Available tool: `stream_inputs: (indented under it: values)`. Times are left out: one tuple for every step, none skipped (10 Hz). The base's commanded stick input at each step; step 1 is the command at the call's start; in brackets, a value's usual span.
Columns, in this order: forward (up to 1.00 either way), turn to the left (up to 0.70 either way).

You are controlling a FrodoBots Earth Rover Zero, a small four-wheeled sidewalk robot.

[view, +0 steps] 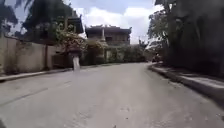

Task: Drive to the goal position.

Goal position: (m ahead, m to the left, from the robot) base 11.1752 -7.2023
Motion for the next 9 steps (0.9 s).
stream_inputs:
  values:
    - [1.00,0.00]
    - [1.00,0.00]
    - [1.00,0.00]
    - [0.98,0.00]
    - [0.54,0.00]
    - [0.22,0.00]
    - [0.00,0.00]
    - [0.00,0.00]
    - [0.00,0.00]
